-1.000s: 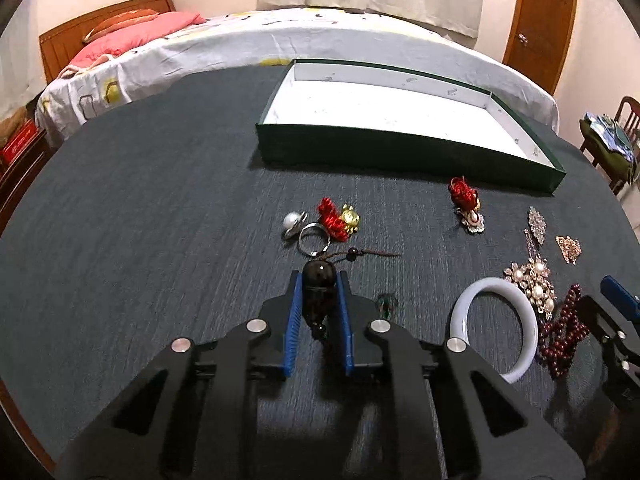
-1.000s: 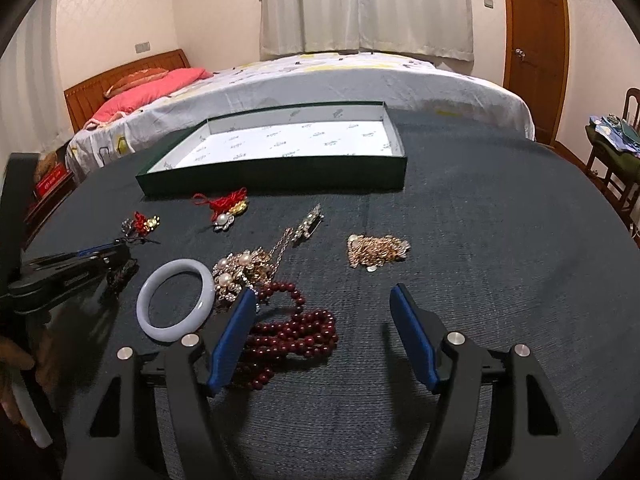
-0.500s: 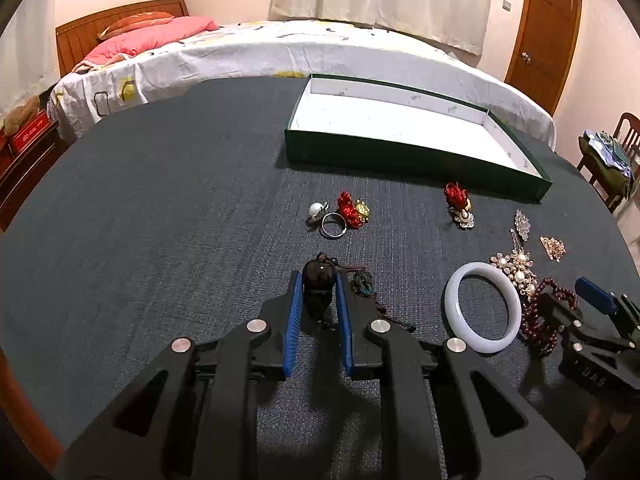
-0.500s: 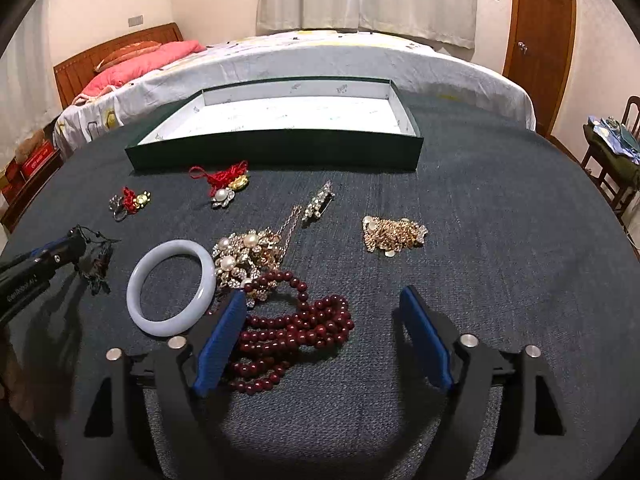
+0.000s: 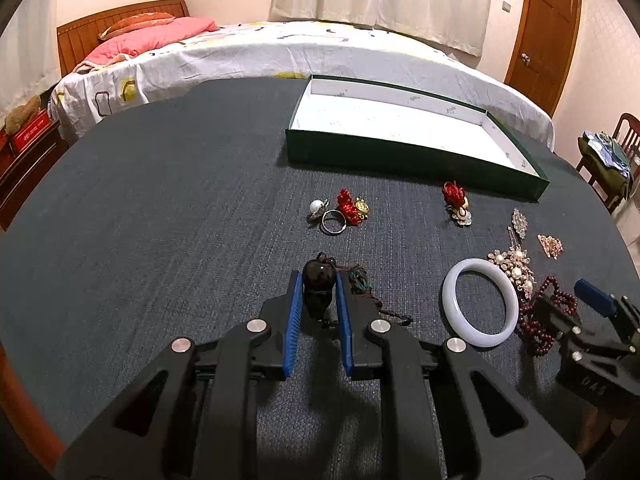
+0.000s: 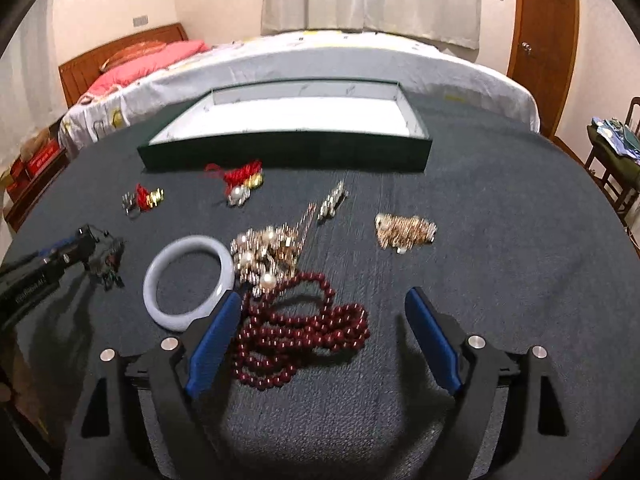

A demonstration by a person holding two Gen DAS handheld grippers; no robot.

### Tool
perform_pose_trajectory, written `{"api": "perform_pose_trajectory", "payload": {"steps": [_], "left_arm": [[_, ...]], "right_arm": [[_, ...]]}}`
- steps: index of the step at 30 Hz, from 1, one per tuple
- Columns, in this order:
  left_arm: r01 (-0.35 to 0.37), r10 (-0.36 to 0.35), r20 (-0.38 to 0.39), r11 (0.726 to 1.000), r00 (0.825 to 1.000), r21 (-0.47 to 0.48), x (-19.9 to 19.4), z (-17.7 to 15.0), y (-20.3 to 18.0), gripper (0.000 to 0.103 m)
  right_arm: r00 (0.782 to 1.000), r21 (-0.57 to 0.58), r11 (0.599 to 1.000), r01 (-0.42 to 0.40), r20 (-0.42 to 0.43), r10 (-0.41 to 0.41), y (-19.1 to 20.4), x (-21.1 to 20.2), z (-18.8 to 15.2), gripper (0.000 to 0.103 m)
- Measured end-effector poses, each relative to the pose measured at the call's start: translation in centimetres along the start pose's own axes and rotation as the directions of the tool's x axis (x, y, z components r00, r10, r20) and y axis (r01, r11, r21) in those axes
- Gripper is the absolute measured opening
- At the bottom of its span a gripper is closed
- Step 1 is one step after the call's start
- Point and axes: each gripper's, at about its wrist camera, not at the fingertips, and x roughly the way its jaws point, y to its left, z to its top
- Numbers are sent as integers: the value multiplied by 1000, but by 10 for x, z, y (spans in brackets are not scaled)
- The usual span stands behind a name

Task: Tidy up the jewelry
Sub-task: 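Lift the black pendant with the left tool while the right tool grasps the red bead strand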

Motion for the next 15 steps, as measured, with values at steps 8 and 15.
{"api": "perform_pose_trajectory", "payload": {"steps": [8, 15], "left_arm": [[-3, 3, -1, 1000, 1000, -1, -1, -1, 1, 17], [-6, 6, 6, 1000, 1000, -2, -3, -2, 2, 17]], "right_arm": [[998, 33, 998, -56, -3, 56, -12, -2, -7, 68], [995, 37, 995, -97, 21, 96, -18, -11, -16, 24]]}}
